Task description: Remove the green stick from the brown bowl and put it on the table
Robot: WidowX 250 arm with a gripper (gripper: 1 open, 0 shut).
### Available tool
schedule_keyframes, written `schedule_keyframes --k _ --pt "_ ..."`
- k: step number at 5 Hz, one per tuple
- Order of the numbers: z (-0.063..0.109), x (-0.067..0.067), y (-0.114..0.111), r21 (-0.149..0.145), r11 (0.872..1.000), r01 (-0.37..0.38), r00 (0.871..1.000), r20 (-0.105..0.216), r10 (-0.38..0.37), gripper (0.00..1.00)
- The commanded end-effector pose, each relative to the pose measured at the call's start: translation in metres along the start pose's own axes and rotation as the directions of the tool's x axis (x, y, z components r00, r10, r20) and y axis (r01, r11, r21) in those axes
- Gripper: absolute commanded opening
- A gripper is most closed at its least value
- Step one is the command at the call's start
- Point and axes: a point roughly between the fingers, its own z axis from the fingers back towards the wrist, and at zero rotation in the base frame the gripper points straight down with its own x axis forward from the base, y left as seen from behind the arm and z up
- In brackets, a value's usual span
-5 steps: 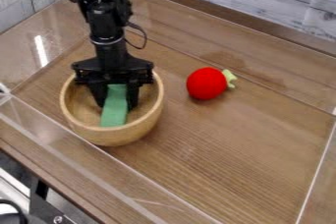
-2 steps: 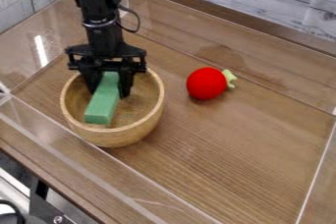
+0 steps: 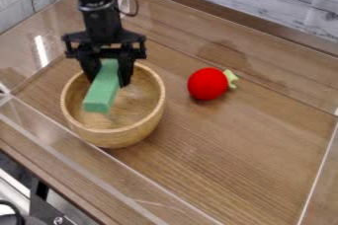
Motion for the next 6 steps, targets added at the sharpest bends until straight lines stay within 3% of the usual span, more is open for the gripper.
schedule_keyframes --k 1,2,3,5,6 --pt "0.032 0.011 -0.005 -0.021 1.0 -0.008 0.998 0.059 0.009 0.0" --pt "0.044 0.01 -0.013 -0.036 0.999 -0.013 0.998 0.056 0.015 0.0" --pt "0.056 -0.001 -0.027 -0.048 0.999 -0.017 0.998 0.051 0.019 0.0" --pt "0.028 -0.036 -0.089 -0.049 0.987 0.155 0.988 0.031 -0.154 0.0" --pt "0.008 -0.043 -0.107 -0.047 0.978 0.206 0.978 0.031 -0.204 0.0"
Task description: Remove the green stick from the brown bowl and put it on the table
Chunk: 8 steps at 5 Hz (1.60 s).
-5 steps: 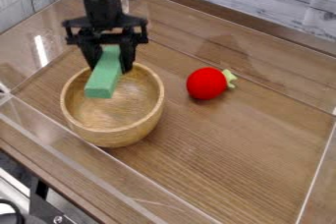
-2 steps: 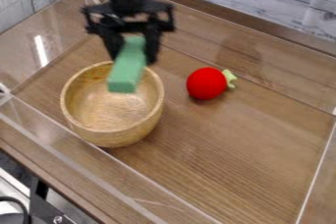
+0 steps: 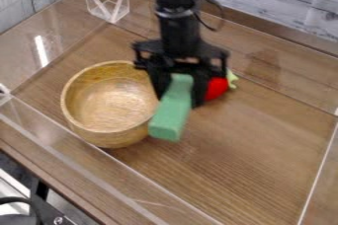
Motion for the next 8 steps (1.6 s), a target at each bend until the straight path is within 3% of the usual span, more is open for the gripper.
schedule_keyframes --k 1,3,5,8 --pt "-0.013 0.006 -0.011 -0.014 0.999 0.04 0.999 0.033 -0.039 0.0" --pt "-0.056 0.0 -0.002 -0.022 0.985 0.171 0.983 0.077 -0.169 0.0" --pt "-0.062 0.012 -0.006 -0.007 0.95 0.313 0.945 0.103 -0.311 0.0" --pt "-0.061 0.009 0.016 0.001 0.978 0.207 0.97 0.133 -0.205 0.0"
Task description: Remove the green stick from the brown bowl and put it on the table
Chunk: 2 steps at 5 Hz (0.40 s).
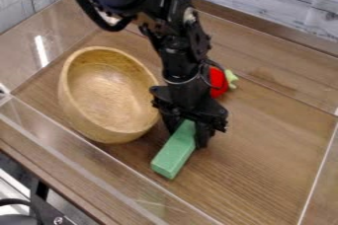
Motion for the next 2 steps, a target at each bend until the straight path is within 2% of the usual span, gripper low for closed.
schedule_keyframes --k 1,2 --pt "0.0027 0.009 0.0003 0.005 1.0 0.009 1.0 0.008 -0.009 0.0" --pt "0.0032 0.0162 -0.0048 0.002 0.999 0.035 0.999 0.006 -0.035 0.0"
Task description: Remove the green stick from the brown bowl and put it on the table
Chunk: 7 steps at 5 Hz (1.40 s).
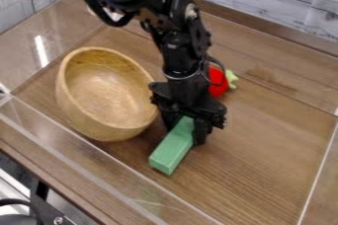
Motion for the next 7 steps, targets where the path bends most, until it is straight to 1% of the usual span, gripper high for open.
schedule_keyframes --k 1,2,3,4,5,6,7 --pt "0.002 0.01 -0.003 0.004 0.999 -0.043 0.999 0.029 0.043 0.0" --pt "0.001 0.013 -0.002 0.01 0.995 -0.1 0.994 0.038 0.099 0.0" --pt "0.005 0.008 -0.011 0.003 1.0 -0.027 0.999 0.033 0.026 0.0" --pt "0.008 0.003 -0.019 -0.002 0.999 0.048 0.998 0.031 -0.048 0.0" --pt "0.01 0.004 -0.018 0.008 1.0 -0.027 0.999 0.045 0.026 0.0" --pt "0.012 0.005 -0.016 0.019 0.995 -0.095 0.994 0.06 0.094 0.0" --pt "0.008 0.01 -0.024 0.019 0.998 -0.053 0.997 0.064 0.051 0.0"
